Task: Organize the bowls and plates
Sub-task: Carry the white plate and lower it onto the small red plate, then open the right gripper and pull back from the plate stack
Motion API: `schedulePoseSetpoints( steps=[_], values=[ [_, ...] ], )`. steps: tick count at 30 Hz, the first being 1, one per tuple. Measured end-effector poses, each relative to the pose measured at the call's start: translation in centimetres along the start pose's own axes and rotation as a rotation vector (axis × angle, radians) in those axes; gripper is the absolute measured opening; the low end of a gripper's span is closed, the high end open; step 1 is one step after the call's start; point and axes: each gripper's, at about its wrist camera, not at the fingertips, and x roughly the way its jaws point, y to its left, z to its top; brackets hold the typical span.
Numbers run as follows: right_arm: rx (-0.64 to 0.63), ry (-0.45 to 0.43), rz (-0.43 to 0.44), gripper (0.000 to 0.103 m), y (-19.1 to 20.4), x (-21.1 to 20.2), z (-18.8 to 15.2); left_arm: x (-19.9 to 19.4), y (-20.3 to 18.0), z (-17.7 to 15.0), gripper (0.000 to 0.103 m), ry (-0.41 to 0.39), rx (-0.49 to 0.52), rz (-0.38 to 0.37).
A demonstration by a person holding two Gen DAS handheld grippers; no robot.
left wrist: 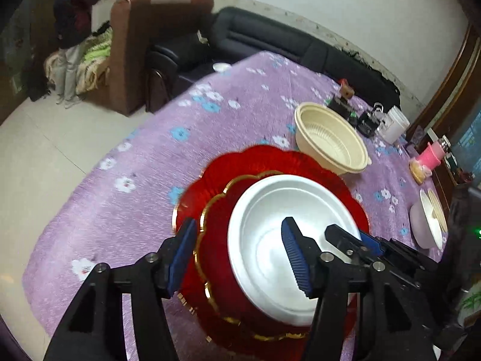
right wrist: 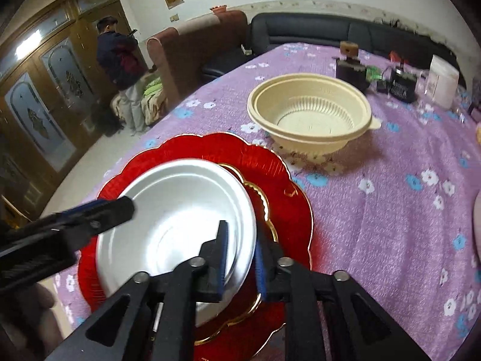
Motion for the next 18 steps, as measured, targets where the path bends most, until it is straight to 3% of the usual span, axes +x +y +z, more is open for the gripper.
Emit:
schedulePoseSetpoints(
  steps=[3,8,13,18],
  values=[
    [0.004,-0.035,0.01,0.039,0.1,-0.6,0.0,-2.1,-0.2,-0.5,0.063,-0.056,-0.004,0.016],
    [0.036,-0.118,0.039,0.04,-0.8,-3.3,-0.2,-5.8,-1.4,-2.0,0.075,-0.149,-0.006,0.026],
    [0.05,-0.19,0.038,0.052,-2.3,-7.1,-1.6,-7.3,-4.0,-3.9,0.078,-0.171,0.022,0.023],
    [0.088,-0.203,0.035,0.054,-5.0,-9.5,-4.6,-7.3,-7.6,-5.9,0.079,-0.164,0.094,0.023]
  ],
)
